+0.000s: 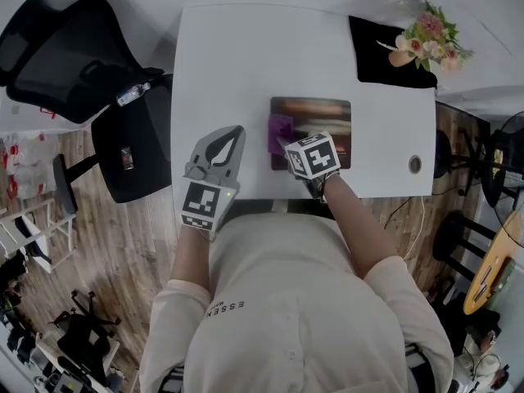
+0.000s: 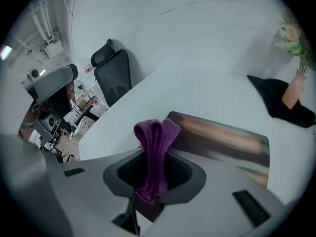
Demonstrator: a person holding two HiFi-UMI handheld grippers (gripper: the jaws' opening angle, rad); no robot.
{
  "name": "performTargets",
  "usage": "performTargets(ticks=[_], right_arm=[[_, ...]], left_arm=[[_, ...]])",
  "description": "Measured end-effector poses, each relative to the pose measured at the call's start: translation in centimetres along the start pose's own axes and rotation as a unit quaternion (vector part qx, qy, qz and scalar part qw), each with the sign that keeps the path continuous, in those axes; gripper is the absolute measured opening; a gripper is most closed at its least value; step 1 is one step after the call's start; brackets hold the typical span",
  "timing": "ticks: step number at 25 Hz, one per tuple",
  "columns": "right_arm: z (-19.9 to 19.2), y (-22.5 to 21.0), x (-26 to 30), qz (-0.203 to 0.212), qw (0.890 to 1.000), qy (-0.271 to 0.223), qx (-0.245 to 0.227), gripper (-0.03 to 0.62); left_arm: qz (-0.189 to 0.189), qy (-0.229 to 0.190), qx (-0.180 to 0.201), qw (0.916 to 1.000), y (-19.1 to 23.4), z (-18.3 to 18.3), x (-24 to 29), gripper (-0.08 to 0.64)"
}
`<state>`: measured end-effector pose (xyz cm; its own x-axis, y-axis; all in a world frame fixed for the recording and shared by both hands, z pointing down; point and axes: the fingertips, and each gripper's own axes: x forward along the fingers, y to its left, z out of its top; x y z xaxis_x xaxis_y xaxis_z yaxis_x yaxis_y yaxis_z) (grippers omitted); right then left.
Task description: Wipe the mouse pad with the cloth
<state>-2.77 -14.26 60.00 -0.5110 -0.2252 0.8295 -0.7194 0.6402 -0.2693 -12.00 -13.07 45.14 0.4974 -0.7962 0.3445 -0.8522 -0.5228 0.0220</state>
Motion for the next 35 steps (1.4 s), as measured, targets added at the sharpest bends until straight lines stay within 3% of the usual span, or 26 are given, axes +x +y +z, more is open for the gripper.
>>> performTargets(ticks=[23,35], right_arm=[[-5.2,-12.1,-6.7,-0.019,0.999,-0.013,0.028,0.097],[-8.4,-18.7,-10.4,-0.058,0.996,-0.012,0.059,0.097]], left_arm=[[0.002,0.009,0.008,0.9999,-8.2,2.9,7.0,0.002],[0.003,0.014,0.013,0.9998,-11.7,3.5,8.9,0.002]])
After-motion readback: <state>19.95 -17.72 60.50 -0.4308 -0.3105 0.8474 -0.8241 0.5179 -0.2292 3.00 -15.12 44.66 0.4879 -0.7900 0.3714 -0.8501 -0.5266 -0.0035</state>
